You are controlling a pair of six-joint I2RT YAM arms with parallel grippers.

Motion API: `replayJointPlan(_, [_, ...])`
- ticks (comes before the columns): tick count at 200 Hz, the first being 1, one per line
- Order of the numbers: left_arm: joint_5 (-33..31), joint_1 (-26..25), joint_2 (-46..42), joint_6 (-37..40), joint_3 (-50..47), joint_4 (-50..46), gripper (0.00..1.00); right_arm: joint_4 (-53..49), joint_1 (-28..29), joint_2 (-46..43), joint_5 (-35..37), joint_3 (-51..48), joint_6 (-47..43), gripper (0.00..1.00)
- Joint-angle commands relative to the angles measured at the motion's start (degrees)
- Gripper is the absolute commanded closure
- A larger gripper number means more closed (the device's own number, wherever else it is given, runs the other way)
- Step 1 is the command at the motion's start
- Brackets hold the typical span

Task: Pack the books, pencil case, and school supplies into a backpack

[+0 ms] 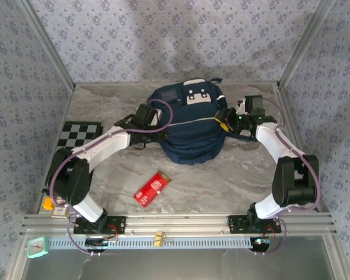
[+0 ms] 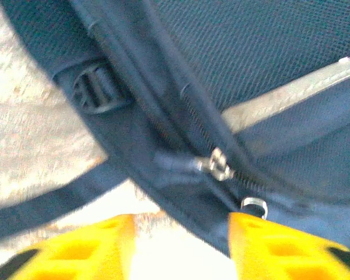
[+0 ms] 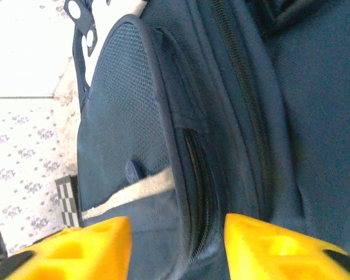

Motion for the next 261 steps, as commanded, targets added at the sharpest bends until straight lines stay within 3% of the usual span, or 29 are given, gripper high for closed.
replayJointPlan(1, [2.1,0.2,-8.0,-6.8,-4.0,-5.8,0.46,-8.5,2.8,-5.3,3.7,-1.0,-7.1,0.43])
replayJointPlan(59, [2.9,-2.9,-23.0,-22.2,-17.6,-17.2,0.35,-13.1,20.8,-13.5,11.2,-9.0,-8.2,0.30])
replayJointPlan(97, [4.3,-6.5,-32.8,-32.4,-26.7,-18.5,0.34,-5.0,35.4,-7.9,14.4,-12.8,-3.5,0.29])
replayJointPlan(132, [5.9,-8.4,-40.4,-38.0,-32.4,-19.3,0.38,0.4,44.0,1.7,15.9,-10.7,-1.2,0.30])
replayJointPlan(175, [7.3,-9.6,-45.2,-42.4,-39.3,-17.7,0.44,2.7,49.2,10.2,18.0,-5.8,0.6,0.30])
replayJointPlan(218, [7.7,-9.6,-44.9,-42.7,-41.5,-14.6,0.53,5.4,49.1,13.5,17.8,-6.4,3.3,0.30])
replayJointPlan(246, [8.1,-9.6,-43.8,-42.6,-42.5,-11.1,0.60,-0.3,49.2,14.5,21.4,-4.0,1.9,0.29])
replayJointPlan(261, [8.2,-9.7,-42.8,-42.2,-42.6,-10.3,0.62,3.8,49.4,14.3,18.1,-5.3,2.6,0.28])
